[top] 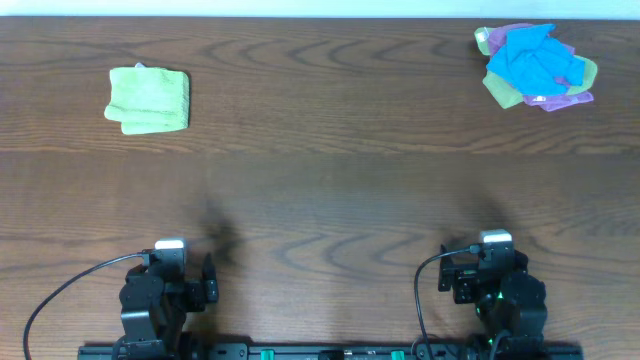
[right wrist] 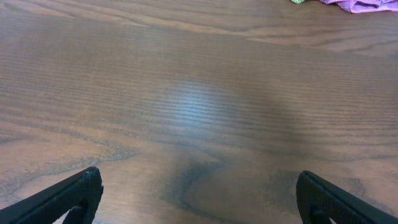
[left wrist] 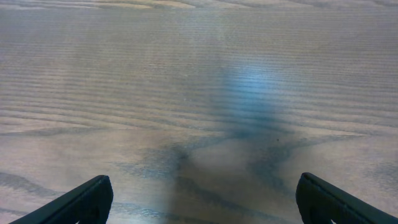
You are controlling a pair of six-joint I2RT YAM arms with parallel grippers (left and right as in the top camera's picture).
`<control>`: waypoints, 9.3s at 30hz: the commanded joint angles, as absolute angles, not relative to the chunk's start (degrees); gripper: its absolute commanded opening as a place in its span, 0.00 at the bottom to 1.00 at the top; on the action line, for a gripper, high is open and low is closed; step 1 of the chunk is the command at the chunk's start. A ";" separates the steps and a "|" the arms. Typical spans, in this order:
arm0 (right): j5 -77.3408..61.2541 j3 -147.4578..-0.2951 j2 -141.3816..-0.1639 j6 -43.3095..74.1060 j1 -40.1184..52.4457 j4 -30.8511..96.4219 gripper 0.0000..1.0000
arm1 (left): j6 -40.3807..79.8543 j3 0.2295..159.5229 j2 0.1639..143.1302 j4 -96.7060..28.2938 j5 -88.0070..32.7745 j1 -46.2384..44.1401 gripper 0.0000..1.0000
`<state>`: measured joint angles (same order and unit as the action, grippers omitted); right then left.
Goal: Fold the cloth
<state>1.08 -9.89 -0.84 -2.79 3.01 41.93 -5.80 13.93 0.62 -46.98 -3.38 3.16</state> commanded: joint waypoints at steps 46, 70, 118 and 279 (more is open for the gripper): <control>0.80 -9.87 -1.06 1.10 2.35 39.55 0.99 | -5.78 11.31 0.21 -49.23 -2.52 2.87 0.95; 4.49 -65.69 -65.67 10.52 -5.65 40.18 0.99 | -5.78 11.31 0.21 -49.23 -2.55 2.87 0.95; -2.22 -97.45 -120.05 12.99 -18.15 12.82 0.99 | -5.78 11.31 0.21 -49.23 -2.55 2.87 0.95; -35.00 -89.58 -118.76 2.90 32.40 29.41 0.01 | -5.80 11.31 0.21 -49.23 -2.52 2.87 0.95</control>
<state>-30.63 -88.12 -123.15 3.33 30.35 29.30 -5.78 13.74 0.58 -46.87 -2.98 3.16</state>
